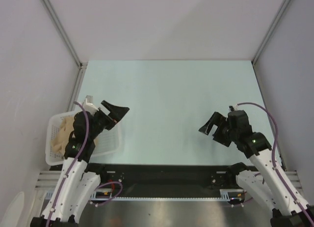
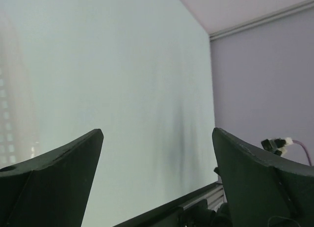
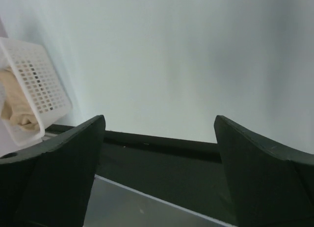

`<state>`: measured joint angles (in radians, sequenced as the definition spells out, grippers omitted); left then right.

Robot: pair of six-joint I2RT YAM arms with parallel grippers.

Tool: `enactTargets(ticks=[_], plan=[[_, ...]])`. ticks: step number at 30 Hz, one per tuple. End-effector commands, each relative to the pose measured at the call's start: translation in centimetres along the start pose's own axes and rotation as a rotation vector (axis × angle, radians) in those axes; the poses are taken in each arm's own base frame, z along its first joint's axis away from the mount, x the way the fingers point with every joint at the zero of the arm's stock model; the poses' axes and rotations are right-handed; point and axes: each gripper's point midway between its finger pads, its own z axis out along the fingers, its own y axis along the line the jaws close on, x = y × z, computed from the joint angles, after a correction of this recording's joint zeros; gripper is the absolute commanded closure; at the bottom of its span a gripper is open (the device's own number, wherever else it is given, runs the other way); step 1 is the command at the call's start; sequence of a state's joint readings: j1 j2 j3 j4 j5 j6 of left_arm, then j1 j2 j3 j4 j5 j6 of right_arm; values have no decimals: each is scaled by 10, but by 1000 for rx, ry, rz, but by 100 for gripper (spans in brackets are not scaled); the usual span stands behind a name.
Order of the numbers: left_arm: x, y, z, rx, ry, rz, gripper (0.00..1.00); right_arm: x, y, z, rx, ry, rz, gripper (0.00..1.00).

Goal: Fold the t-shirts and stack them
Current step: Grab the tshirt from the pile

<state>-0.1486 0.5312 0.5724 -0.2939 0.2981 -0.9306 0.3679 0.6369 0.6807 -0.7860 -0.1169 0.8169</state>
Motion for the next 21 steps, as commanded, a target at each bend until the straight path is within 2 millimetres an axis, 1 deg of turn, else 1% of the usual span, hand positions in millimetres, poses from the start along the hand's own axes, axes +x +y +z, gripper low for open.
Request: enactTargets(ticks=[1,2,3,4,5,6,7,8,9,10,11,12,14,15,16,17,18,20,21], plan=[[-25,5,9,-72,-57,54,0,-3,2,-7,12,80,-130,0],[-35,11,12,-113,-84,64,0,-6,8,-6,-9,103,-144,0],[-58,30,7,-261,-158,62,0,-6,17,-8,-67,134,-166,0],[-66,50,6,-380,-164,48,1,-7,20,-8,-85,148,-165,0],[-68,80,13,-525,-117,34,2,-12,26,-11,-102,147,-170,0],[-94,97,5,-643,-155,73,5,-12,29,-10,-113,166,-168,0],[-106,104,4,-701,-177,108,8,-15,31,-10,-116,163,-184,0],[-119,116,2,-779,-202,146,9,-19,36,-12,-121,152,-193,0],[-144,121,-9,-866,-275,223,9,-20,36,-11,-113,155,-191,0],[-154,132,-16,-939,-303,243,10,-20,37,-11,-114,162,-195,0],[-158,147,-21,-1015,-301,244,9,-21,38,-12,-112,165,-195,0],[-162,171,-29,-1115,-279,204,8,-23,41,-13,-118,166,-200,0],[-162,192,-34,-1190,-253,167,4,-22,40,-14,-111,176,-208,0],[-153,208,-36,-1261,-213,150,3,-23,40,-15,-105,174,-213,0],[-149,216,-42,-1314,-210,135,0,-22,39,-14,-99,180,-217,0],[-144,228,-55,-1390,-204,115,0,-21,39,-14,-98,185,-225,0],[-137,239,-56,-1420,-195,78,0,-21,39,-13,-97,188,-227,0],[-126,252,-63,-1457,-186,17,0,-21,39,-13,-94,192,-236,0],[-112,261,-68,-1484,-175,-32,0,-21,37,-11,-84,187,-240,0]])
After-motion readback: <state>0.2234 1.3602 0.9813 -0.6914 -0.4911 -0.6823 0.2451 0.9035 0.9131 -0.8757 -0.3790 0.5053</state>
